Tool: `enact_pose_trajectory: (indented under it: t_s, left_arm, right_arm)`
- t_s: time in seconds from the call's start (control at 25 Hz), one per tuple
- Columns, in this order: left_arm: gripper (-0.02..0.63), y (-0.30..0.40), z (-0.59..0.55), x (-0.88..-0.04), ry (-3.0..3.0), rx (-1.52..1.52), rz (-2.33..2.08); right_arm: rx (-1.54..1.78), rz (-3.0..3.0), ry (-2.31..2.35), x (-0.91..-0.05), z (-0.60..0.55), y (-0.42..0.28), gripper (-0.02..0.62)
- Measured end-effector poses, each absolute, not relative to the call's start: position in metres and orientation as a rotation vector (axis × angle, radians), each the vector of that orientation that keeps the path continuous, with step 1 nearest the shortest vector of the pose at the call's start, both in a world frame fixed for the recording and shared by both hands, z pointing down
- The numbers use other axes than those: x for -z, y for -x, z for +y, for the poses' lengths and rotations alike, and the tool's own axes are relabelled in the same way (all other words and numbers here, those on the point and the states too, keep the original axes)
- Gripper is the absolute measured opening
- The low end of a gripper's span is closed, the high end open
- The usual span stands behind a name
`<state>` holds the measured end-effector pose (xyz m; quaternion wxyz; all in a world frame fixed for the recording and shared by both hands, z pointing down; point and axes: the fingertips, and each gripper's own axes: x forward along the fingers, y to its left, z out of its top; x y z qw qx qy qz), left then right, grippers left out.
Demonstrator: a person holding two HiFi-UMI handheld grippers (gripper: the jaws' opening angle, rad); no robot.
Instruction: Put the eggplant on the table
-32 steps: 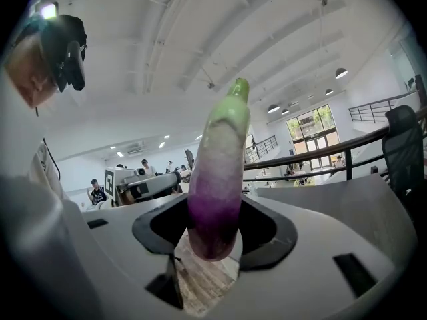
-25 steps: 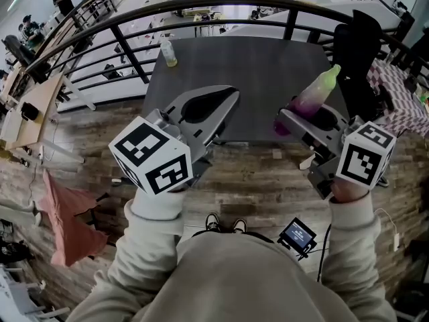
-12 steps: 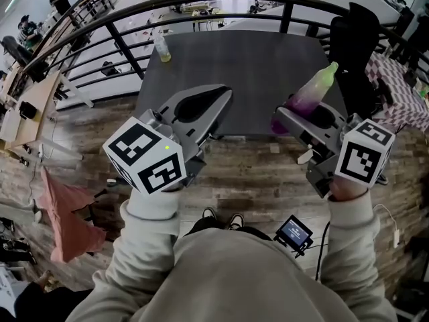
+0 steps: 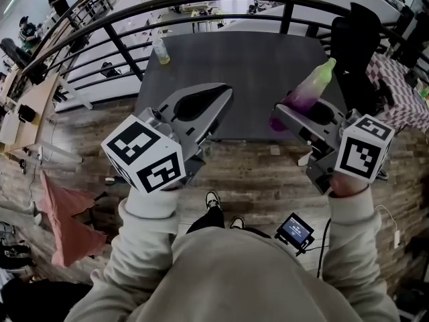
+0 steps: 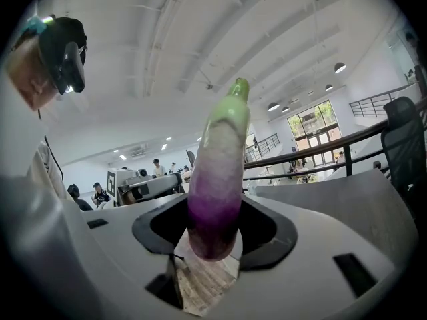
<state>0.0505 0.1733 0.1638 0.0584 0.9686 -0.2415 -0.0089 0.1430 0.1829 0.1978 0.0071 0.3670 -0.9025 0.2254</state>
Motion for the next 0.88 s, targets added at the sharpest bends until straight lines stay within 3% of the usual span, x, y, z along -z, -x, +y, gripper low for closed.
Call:
enact_pose_trajectory:
  t_s: [0.88]
  left_arm:
    - [0.006, -0.015, 0.041, -0.171, -2.938, 0.089, -0.610]
  right_arm:
    - [-0.705, -2.727, -1.219, -0.202, 0.061, -0.101, 0.224]
